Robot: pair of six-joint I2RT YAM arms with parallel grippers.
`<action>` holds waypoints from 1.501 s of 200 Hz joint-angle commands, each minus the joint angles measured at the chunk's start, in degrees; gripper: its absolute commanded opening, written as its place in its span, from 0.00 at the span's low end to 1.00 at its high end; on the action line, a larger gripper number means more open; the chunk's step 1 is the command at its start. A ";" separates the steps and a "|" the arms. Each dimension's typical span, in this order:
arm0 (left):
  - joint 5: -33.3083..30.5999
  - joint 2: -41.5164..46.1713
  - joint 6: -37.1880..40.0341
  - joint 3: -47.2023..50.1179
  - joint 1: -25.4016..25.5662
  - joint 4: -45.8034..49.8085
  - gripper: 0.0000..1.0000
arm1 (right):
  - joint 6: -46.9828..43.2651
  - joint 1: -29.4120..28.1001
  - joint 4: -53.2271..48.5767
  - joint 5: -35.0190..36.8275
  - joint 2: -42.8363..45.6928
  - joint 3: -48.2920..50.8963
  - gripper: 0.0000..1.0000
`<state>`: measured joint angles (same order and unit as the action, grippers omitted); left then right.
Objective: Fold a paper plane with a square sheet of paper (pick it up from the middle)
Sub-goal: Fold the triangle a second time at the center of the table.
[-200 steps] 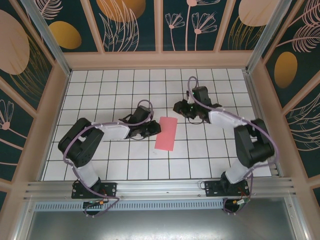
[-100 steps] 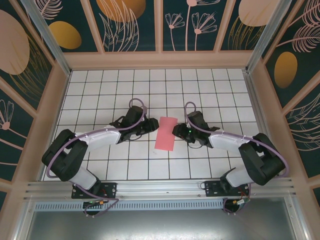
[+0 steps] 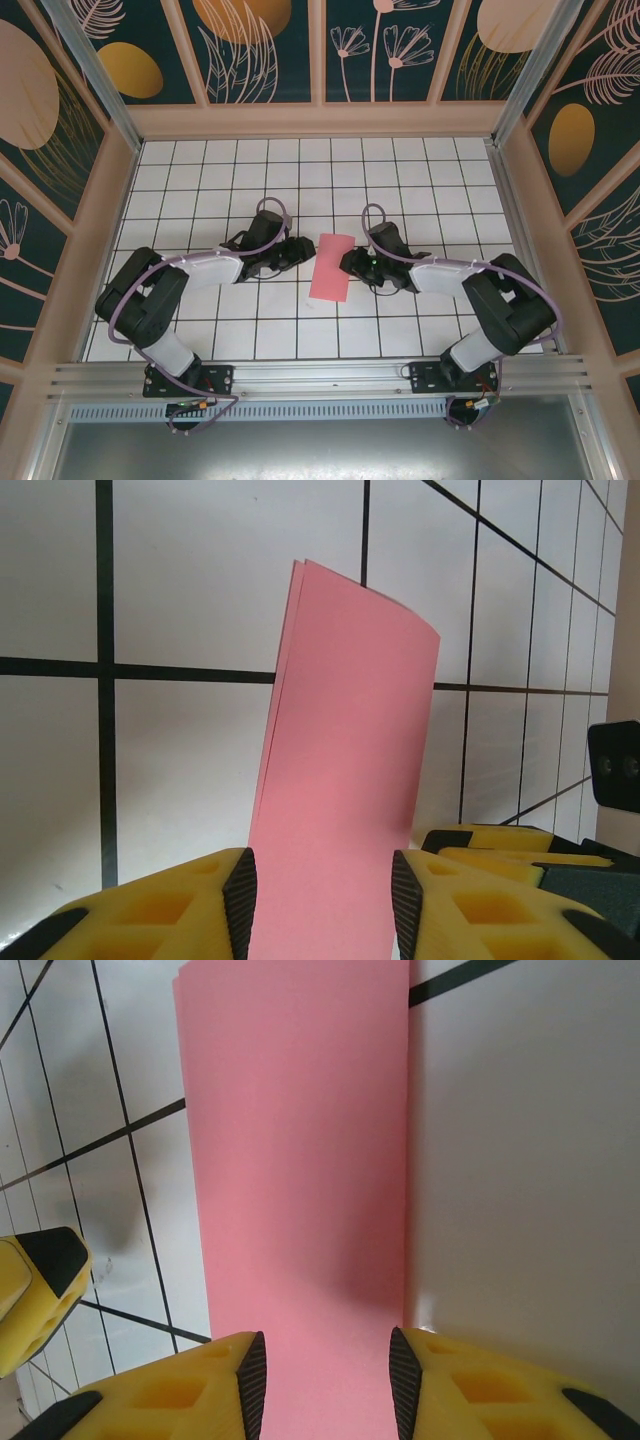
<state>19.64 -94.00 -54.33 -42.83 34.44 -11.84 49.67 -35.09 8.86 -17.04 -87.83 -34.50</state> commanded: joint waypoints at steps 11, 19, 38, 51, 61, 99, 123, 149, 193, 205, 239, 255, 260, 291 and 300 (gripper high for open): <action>2.22 -1.58 -0.12 -0.23 -0.42 -1.35 0.41 | 0.26 -0.35 1.46 -1.19 -1.81 -2.15 0.40; 2.47 -1.87 -0.13 -0.40 -0.37 -1.29 0.41 | 0.23 -0.42 1.59 -1.33 -2.03 -1.98 0.40; 2.85 -2.45 -0.11 -0.68 -0.42 -1.19 0.40 | 0.05 -0.40 1.59 -1.73 -2.34 -2.24 0.39; 2.92 -2.59 -0.06 -0.76 -0.45 -1.02 0.40 | -0.07 -0.38 1.47 -1.35 -1.95 -1.99 0.40; 2.95 -2.77 0.00 -0.78 -0.47 -1.03 0.40 | -0.32 -0.42 1.29 -1.49 -1.98 -2.19 0.39; 3.30 -3.39 0.25 -1.20 -0.46 -0.75 0.40 | -0.58 -0.45 0.45 -1.42 -3.98 -2.53 0.39; 3.80 -3.83 0.48 -1.46 -0.42 -0.72 0.41 | -0.83 -0.41 -2.14 0.20 -5.07 -2.74 0.39; 4.74 -5.57 0.87 -2.03 -0.44 -0.48 0.43 | -1.59 -0.46 -3.94 0.47 -6.26 -3.39 0.39; 5.43 -6.24 1.76 -2.87 -0.43 0.55 0.47 | -1.87 0.02 -4.15 0.32 -5.42 -2.90 0.36; 6.29 -6.76 1.93 -3.36 -0.40 0.47 0.47 | -1.99 0.37 -3.64 -0.37 -5.65 -2.60 0.35; 7.72 -8.08 3.01 -4.49 -0.41 1.26 0.47 | -2.56 1.14 -3.38 -1.24 -6.21 -1.84 0.33; 7.51 -8.54 3.08 -4.63 -0.42 1.47 0.47 | -2.65 1.36 -3.32 -1.55 -6.12 -1.69 0.33; 7.50 -8.67 3.11 -4.58 -0.40 1.63 0.48 | -2.65 1.37 -3.39 -1.51 -6.07 -1.73 0.33; 7.30 -9.96 3.24 -5.25 -0.42 2.35 0.48 | -2.76 1.40 -3.38 -1.46 -6.30 -1.89 0.32; 7.50 -10.30 3.26 -5.26 -0.42 2.26 0.48 | -2.74 1.39 -3.33 -1.52 -6.45 -1.88 0.32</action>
<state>26.30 -102.65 -52.56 -46.85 34.39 -11.27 48.34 -34.11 7.07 -19.40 -92.44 -37.36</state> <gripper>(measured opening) 0.479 0.325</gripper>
